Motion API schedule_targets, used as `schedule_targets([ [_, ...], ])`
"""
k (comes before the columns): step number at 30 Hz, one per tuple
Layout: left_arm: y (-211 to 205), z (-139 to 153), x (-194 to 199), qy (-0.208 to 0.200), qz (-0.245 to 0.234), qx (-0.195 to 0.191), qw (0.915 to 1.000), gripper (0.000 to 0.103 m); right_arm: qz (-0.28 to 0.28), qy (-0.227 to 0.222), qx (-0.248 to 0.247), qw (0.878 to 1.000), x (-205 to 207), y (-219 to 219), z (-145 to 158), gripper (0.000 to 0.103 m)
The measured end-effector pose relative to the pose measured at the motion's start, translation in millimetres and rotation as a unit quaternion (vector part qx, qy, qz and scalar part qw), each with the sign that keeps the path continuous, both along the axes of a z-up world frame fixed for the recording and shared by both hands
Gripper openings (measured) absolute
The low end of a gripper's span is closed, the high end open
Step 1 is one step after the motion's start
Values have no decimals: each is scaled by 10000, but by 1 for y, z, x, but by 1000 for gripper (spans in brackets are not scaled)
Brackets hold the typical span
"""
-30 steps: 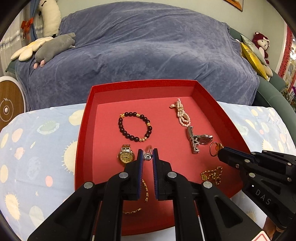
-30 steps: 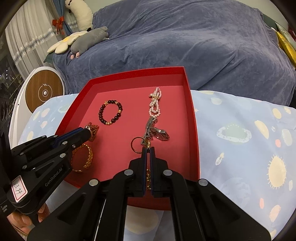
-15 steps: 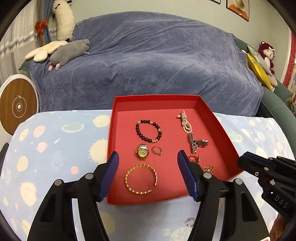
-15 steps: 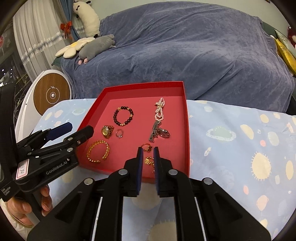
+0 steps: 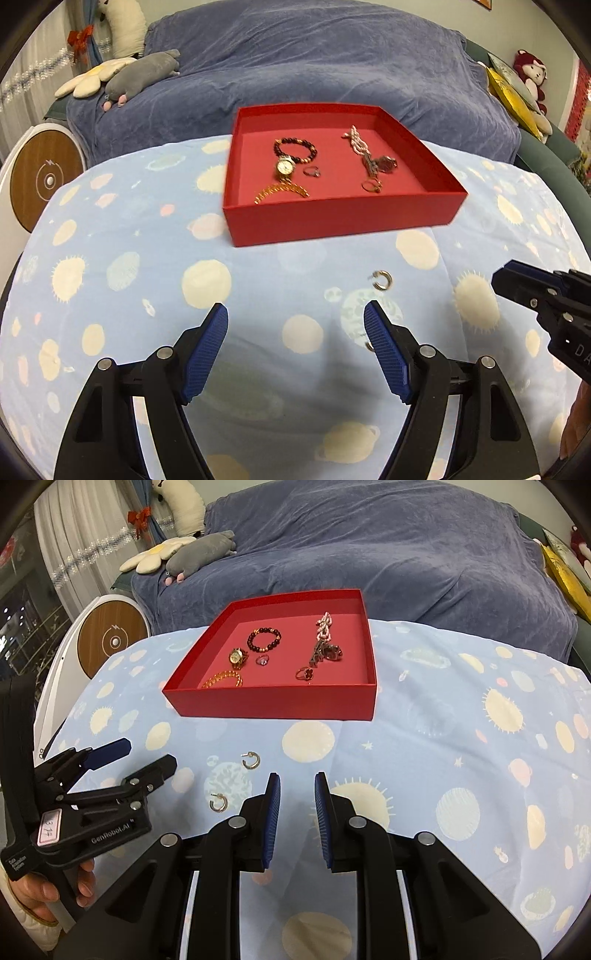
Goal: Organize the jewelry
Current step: 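Move both tools back over the gold hoop earrings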
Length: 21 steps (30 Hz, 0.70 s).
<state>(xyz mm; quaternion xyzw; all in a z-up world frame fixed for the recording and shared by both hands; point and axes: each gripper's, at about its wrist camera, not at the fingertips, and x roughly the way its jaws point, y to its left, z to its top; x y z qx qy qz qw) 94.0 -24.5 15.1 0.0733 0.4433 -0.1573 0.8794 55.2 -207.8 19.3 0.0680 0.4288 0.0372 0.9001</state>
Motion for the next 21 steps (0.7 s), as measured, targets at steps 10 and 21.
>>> schedule_targets([
  [10,-16,-25,-11,149,-169,117,9997,74,-21,179,0,9998,-3,-7,-15,20],
  [21,-32,-38,-11,158,-341,253,9990,66,24,254,18,9997,1,-2,-18,20],
])
